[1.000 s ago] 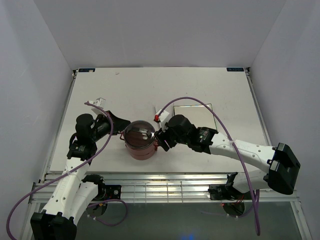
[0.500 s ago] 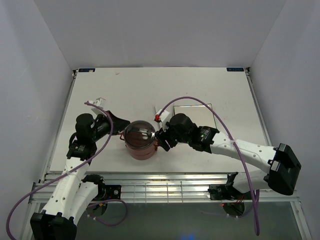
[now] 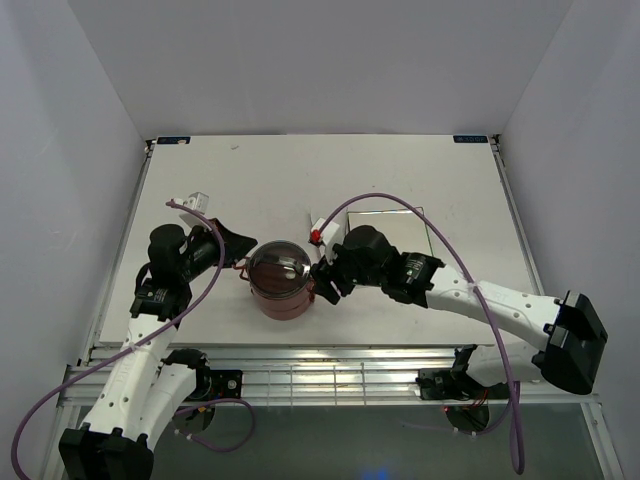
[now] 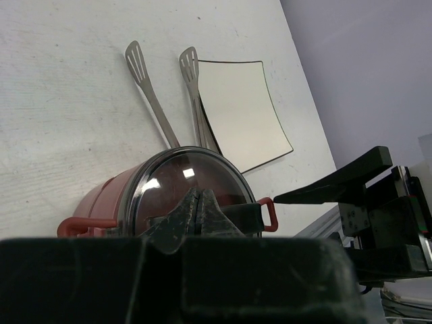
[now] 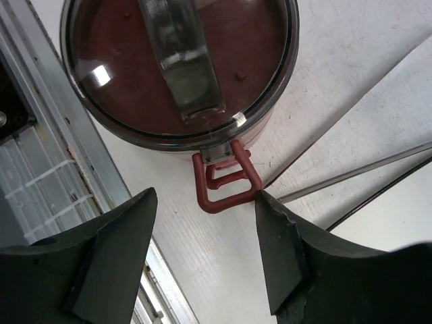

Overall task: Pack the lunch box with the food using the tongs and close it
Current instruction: Place the box lid in the packing box.

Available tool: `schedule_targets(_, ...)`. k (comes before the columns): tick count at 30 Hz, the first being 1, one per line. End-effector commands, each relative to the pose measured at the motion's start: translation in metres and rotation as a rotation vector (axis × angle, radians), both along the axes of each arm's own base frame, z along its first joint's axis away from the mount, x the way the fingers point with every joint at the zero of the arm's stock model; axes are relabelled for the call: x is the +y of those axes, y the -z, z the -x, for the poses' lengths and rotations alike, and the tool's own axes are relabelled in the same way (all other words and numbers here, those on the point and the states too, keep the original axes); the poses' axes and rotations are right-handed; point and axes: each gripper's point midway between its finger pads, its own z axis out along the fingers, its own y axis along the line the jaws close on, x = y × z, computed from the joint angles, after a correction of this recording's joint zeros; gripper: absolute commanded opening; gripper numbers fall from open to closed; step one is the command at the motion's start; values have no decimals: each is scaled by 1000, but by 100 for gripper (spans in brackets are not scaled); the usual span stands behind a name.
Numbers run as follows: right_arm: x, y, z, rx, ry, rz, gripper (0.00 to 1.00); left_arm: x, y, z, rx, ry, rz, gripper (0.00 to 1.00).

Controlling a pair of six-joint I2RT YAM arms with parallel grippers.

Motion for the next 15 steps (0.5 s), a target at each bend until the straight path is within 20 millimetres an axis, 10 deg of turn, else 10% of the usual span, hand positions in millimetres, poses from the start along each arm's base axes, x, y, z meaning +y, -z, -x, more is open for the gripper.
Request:
schedule_targets(1, 6, -9, -15, -49, 15, -8, 66, 1, -15, -1, -41, -2, -7, 0)
schedule_targets(15, 6, -19, -8, -36, -48, -24, 68, -7, -22, 8, -45, 83, -30, 0)
